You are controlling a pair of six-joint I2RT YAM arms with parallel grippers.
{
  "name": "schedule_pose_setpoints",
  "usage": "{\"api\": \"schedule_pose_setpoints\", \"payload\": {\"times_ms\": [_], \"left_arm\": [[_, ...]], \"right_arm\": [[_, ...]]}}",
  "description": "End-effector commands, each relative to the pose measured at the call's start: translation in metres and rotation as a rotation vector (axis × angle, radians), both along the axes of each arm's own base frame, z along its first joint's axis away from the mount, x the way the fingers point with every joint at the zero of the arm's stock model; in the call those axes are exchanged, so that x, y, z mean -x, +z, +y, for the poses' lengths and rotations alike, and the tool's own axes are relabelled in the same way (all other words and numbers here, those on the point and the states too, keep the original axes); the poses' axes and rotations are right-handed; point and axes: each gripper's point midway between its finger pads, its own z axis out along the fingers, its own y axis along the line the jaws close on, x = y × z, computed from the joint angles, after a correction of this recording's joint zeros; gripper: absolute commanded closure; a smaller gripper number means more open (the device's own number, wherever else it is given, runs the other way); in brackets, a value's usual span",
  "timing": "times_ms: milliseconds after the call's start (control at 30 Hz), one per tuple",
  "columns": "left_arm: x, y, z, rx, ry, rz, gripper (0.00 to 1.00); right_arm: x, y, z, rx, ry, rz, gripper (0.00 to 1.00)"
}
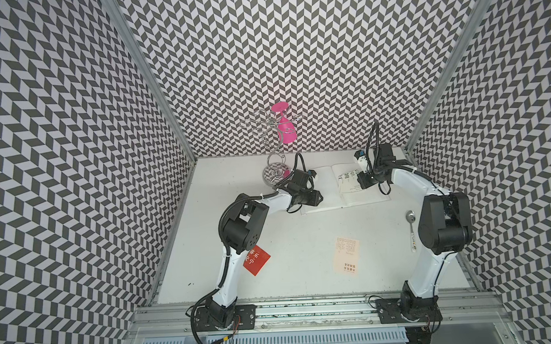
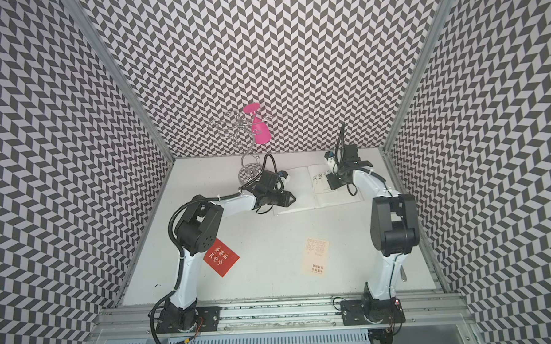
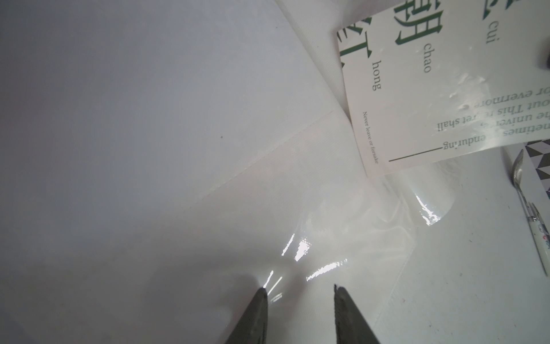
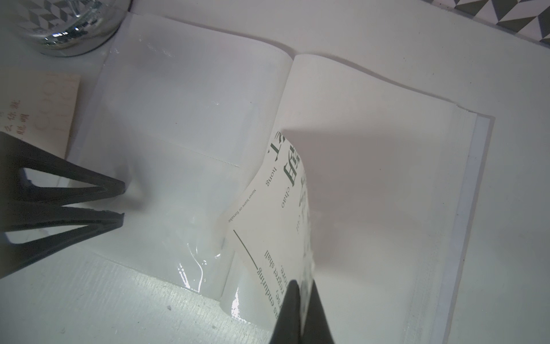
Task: Place the photos into the photo albums
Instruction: Insert the photo into the photo album.
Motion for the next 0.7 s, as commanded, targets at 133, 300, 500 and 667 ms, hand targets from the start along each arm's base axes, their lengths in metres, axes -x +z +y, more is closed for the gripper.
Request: {"api": "schedule_pose_setpoints", "payload": {"times_ms": [133,300,500,667], "left_arm": [[0.024,-0.051,0.039,-0.16,0.059,0.163,0.61],[0.022,-0.048,0.04,-0.15,0.064,0.163,0.61],[0.022,-0.047,0.039,-0.137,0.063,0.167,0.61],[0.021,-0.043,0.037,-0.128,0.062,0.164,0.61]], "right_arm": [[0.005,0.004,0.002,0.005,0.043,-0.003,1.0],[0.006,0.009,0.0,-0.01,0.049,-0.009,1.0],[0.005,-0.004,-0.009,0.031,0.012,0.029,1.0],[0.0,-0.016,-0.01,0.026,-0.004,0.085,1.0]]}}
